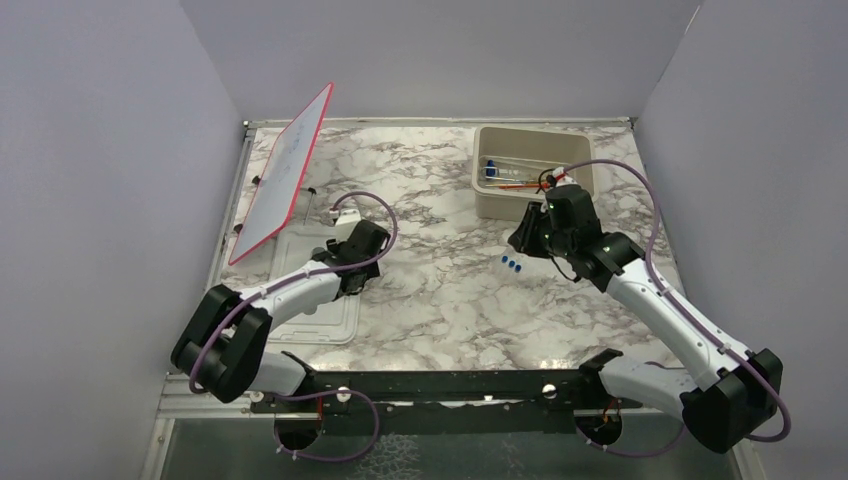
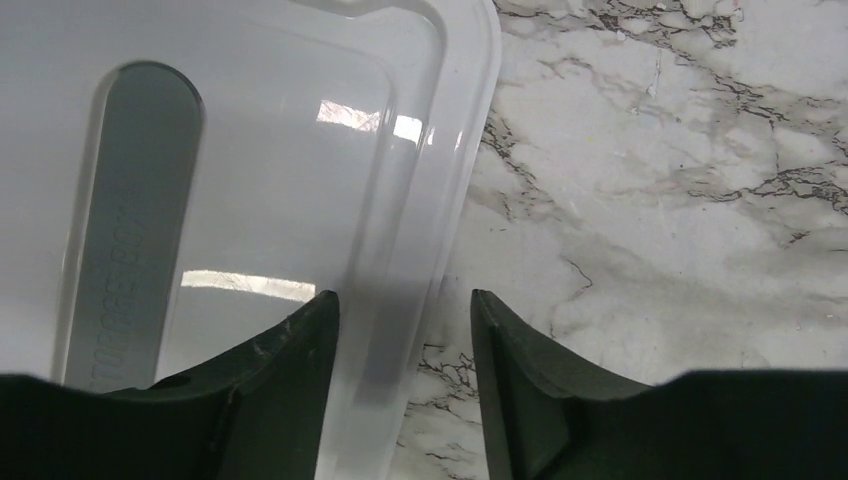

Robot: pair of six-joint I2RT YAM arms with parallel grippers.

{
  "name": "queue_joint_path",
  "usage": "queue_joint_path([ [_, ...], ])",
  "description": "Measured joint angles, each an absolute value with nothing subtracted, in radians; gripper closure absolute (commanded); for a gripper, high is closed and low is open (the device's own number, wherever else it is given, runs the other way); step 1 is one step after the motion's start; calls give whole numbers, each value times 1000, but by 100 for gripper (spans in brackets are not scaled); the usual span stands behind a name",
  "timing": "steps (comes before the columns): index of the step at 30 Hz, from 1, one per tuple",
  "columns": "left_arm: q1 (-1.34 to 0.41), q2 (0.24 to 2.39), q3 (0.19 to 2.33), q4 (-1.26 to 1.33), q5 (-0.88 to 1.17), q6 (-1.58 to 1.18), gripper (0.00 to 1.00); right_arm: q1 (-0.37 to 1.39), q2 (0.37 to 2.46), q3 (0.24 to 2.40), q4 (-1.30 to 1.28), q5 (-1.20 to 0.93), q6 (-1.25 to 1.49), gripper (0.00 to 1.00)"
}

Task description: Organize the chemistry lab equipment

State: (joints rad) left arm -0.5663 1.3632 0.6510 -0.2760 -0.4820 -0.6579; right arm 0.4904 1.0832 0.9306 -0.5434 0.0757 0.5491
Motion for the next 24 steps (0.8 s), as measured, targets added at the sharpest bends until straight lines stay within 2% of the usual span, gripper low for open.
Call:
queue_joint_path([
  [4,-558,1386,653,-247,-455,-654,63,490,1071,919,-539,76,549,69],
  [10,-553,1419,663,-241,-437,-641,64,490,1064,904,-524,75,549,69],
  [11,-552,1425,667,-241,-437,-635,68,490,1064,901,-521,75,549,69],
  [13,-551,1435,677,-242,-437,-628,85,490,1064,895,-517,75,549,69],
  [14,-551,1442,682,-241,-438,-622,88,490,1064,892,-517,74,550,69],
  [24,-646,1448,734,-275,-398,-610,91,490,1061,866,-491,23,551,68],
])
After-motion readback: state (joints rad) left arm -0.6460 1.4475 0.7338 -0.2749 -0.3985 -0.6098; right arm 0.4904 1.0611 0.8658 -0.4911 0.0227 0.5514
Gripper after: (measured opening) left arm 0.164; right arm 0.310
